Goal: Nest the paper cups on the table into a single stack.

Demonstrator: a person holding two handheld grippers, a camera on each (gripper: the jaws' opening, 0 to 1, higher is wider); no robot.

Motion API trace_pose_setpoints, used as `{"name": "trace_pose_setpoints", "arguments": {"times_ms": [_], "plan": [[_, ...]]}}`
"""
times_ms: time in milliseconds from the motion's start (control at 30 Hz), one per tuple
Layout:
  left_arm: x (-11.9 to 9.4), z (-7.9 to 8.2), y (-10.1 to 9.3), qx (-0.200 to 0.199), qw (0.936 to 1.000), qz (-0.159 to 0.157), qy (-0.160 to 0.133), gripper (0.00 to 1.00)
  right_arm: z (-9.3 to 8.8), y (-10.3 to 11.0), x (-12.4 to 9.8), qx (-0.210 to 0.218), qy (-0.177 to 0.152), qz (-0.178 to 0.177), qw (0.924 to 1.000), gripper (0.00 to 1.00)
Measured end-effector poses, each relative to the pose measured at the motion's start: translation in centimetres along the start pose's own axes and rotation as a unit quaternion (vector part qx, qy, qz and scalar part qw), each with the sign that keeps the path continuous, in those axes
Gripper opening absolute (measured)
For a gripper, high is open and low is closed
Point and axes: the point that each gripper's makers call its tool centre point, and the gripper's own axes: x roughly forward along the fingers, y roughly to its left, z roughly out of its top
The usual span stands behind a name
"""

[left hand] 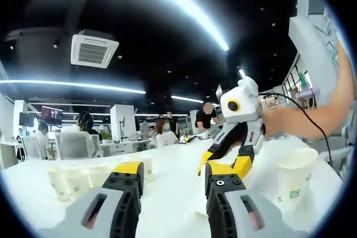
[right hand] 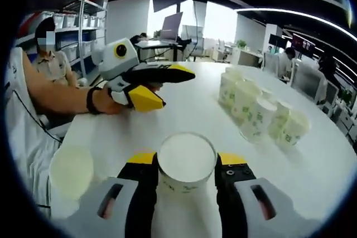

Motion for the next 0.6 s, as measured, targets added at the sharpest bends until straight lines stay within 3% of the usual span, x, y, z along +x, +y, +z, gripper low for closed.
{"name": "trace_pose_setpoints", "arguments": {"times_ms": [100,167,267,467,600], "plan": [[0.0,0.0,0.2,-0.001,1.0,0.0,-0.001,0.47,1.3,0.1,0.0,0.018,-0.048,0.006,0.9987,0.42],[0.1,0.0,0.4,0.0,1.0,0.0,-0.001,0.47,2.5,0.6,0.0,0.028,-0.092,0.017,0.9952,0.42],[0.2,0.0,0.6,-0.002,1.0,0.001,-0.002,0.47,3.4,0.8,0.1,0.034,-0.133,0.024,0.9903,0.42],[0.1,0.1,0.7,-0.006,1.0,0.006,-0.003,0.46,3.3,1.0,1.0,0.039,-0.173,0.031,0.9837,0.42],[0.1,0.1,0.6,-0.005,1.0,0.007,-0.002,0.46,1.8,0.8,1.7,0.037,-0.16,0.031,0.9859,0.42]]}}
